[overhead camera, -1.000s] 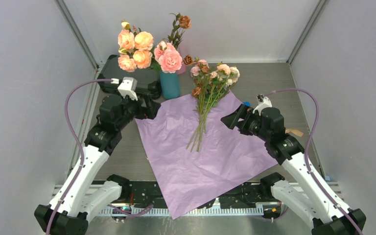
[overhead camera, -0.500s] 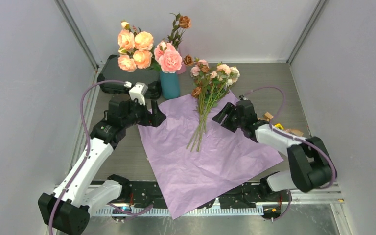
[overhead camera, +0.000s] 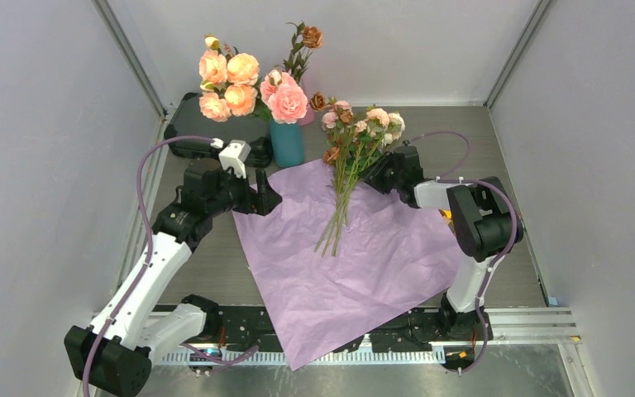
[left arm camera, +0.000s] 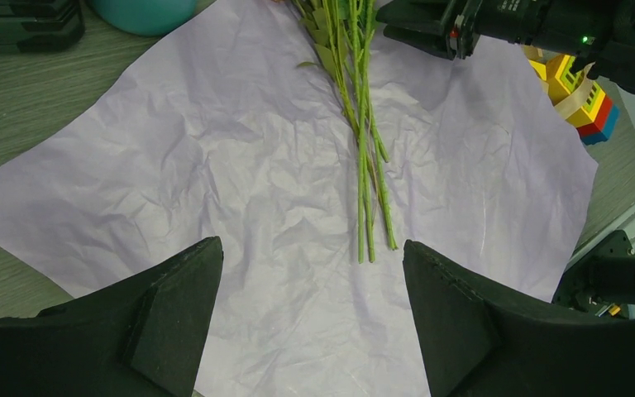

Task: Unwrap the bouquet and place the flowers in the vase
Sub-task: Pick up the fake flower from the wrapping paper.

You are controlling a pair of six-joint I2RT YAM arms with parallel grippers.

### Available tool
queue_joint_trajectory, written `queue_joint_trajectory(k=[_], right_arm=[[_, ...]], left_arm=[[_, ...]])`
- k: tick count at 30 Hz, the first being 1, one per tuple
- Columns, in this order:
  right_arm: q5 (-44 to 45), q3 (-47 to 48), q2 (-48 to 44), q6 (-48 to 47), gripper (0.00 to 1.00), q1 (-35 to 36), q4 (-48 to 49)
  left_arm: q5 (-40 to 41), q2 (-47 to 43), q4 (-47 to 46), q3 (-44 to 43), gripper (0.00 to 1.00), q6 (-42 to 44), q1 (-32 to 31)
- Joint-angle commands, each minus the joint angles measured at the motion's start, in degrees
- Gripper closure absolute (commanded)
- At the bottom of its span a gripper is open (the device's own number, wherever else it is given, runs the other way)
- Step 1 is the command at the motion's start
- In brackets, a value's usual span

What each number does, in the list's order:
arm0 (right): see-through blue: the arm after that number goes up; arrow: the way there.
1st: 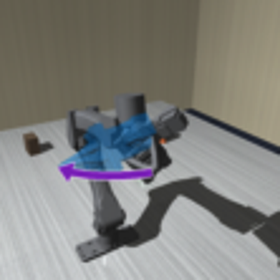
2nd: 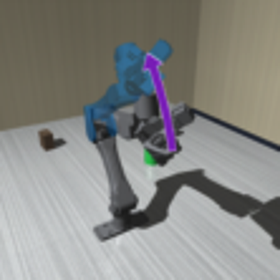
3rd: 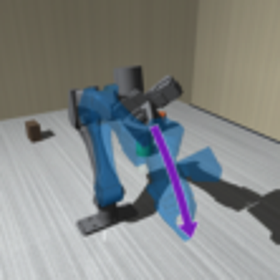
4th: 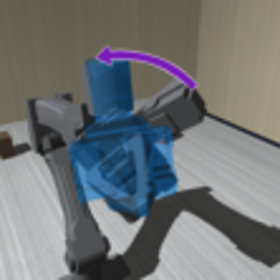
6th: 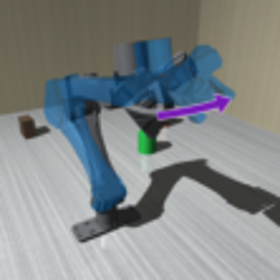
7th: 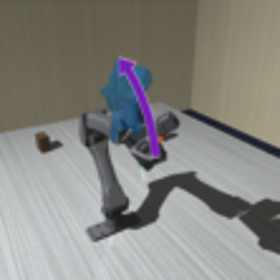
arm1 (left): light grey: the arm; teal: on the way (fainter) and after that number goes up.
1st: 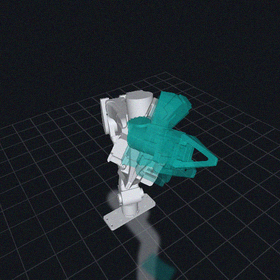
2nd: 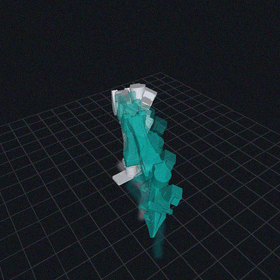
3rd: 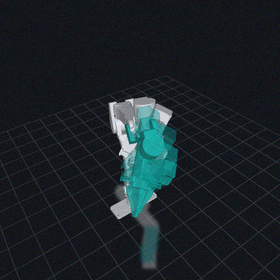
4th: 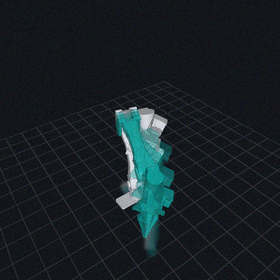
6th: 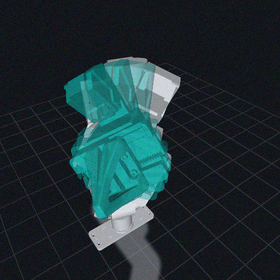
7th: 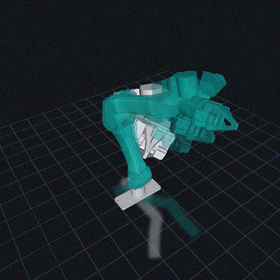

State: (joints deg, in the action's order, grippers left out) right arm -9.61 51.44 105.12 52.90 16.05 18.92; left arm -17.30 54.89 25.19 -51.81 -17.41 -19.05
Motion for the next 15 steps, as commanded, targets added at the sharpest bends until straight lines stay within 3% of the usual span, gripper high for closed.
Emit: queue_joint_trajectory(k=[1, 15], right_arm=[[-0.3, 3.7, 0.8, 0.0, 0.61, -0.1, 3.8], [-0.4, 6.3, 4.0, 0.4, 0.68, -0.3, 3.4]], left_arm=[[-1.5, -0.6, 0.2, -1.9, 0.18, 0.1, 0.1], [-2.2, 0.0, 0.3, -2.0, 0.18, 0.0, -0.6]])
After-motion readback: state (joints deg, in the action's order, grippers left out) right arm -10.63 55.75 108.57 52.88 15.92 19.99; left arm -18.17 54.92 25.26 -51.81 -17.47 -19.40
